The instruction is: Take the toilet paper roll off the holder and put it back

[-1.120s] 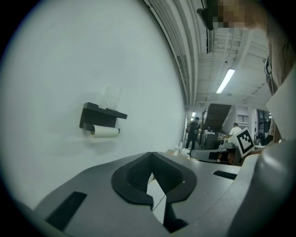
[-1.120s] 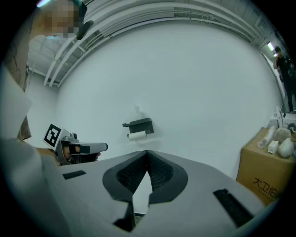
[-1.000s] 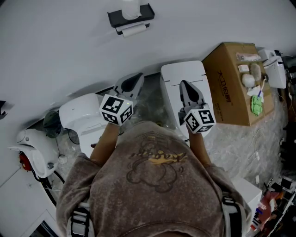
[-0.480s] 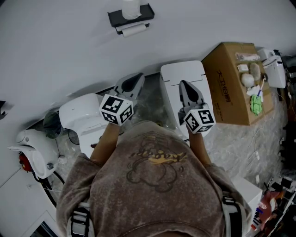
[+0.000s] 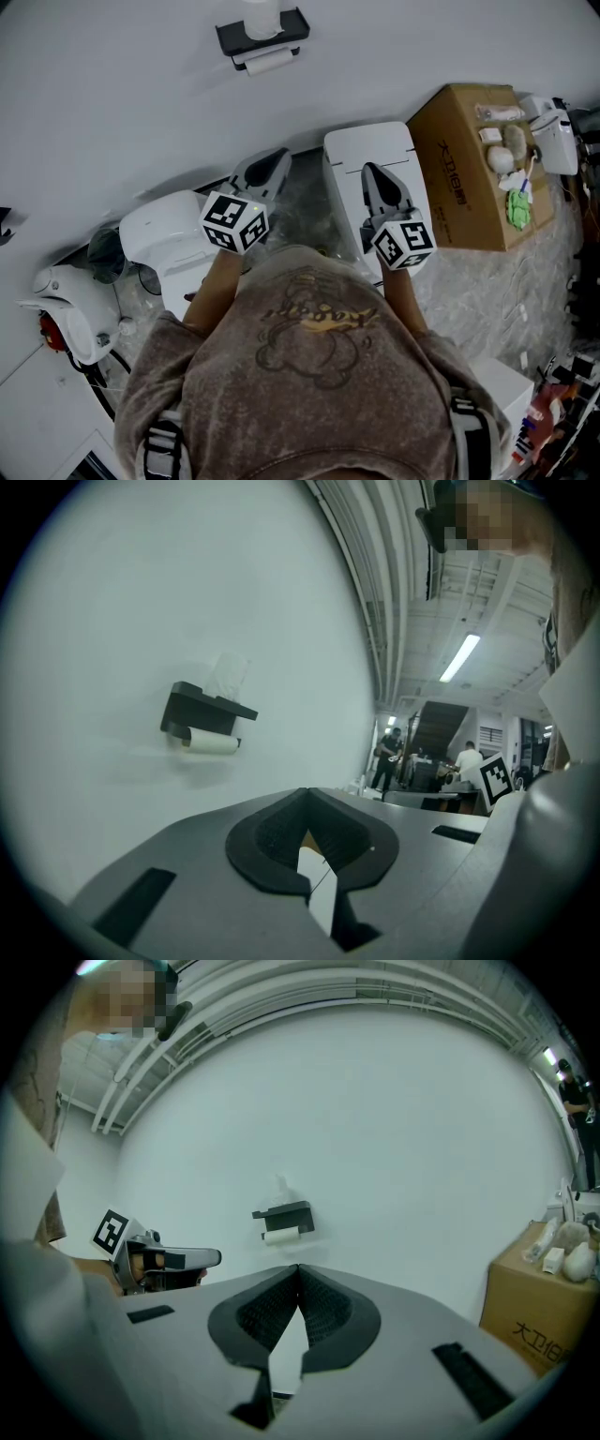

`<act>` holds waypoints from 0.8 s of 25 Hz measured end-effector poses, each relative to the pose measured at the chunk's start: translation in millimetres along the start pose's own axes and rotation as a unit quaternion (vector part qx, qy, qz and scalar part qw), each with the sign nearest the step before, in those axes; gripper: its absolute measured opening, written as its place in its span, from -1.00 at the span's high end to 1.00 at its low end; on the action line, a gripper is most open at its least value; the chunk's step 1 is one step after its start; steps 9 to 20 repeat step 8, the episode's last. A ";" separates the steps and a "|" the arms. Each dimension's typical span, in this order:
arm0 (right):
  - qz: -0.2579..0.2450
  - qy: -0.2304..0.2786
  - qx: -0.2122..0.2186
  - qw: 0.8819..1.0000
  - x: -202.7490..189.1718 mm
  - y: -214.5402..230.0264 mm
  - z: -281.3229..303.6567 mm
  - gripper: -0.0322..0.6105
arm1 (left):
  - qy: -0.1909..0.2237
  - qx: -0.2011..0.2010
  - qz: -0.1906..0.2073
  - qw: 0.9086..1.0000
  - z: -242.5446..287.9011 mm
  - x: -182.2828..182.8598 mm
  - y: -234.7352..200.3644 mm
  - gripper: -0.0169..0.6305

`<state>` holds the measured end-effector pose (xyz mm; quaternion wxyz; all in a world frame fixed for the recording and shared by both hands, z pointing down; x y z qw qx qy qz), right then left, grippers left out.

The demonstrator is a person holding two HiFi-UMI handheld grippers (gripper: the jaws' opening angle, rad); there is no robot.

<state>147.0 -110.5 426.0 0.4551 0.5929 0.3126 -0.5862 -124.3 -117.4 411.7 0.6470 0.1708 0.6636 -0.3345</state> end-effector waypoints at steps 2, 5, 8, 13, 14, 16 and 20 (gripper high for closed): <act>0.000 0.000 0.000 1.000 0.0 -0.8 0.2 0.90 | 0.001 0.000 -0.001 1.000 -0.8 0.3 -0.3 0.89; -0.002 0.000 0.001 1.000 0.8 -1.0 -1.4 0.90 | 0.004 -0.003 -0.006 1.000 -2.4 0.4 0.8 0.89; -0.004 -0.001 0.003 1.000 1.5 -1.2 -3.2 0.90 | 0.009 -0.005 -0.017 1.000 -5.3 -0.9 1.3 0.89; -0.004 -0.001 0.003 1.000 1.5 -1.2 -3.2 0.90 | 0.009 -0.005 -0.017 1.000 -5.3 -0.9 1.3 0.89; -0.004 -0.001 0.003 1.000 1.5 -1.2 -3.2 0.90 | 0.009 -0.005 -0.017 1.000 -5.3 -0.9 1.3 0.89; -0.004 -0.001 0.003 1.000 1.5 -1.2 -3.2 0.90 | 0.009 -0.005 -0.017 1.000 -5.3 -0.9 1.3 0.89; -0.004 -0.001 0.003 1.000 1.5 -1.2 -3.2 0.90 | 0.009 -0.005 -0.017 1.000 -5.3 -0.9 1.3 0.89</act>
Point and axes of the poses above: the fingertips, and each gripper's own axes: z forward along the fingers, y to its right, x out of its top, the point moved 10 cm from there along -z, backward along the fingers, and after that the axes turned 11 degrees about -x, right-handed, at the moved point
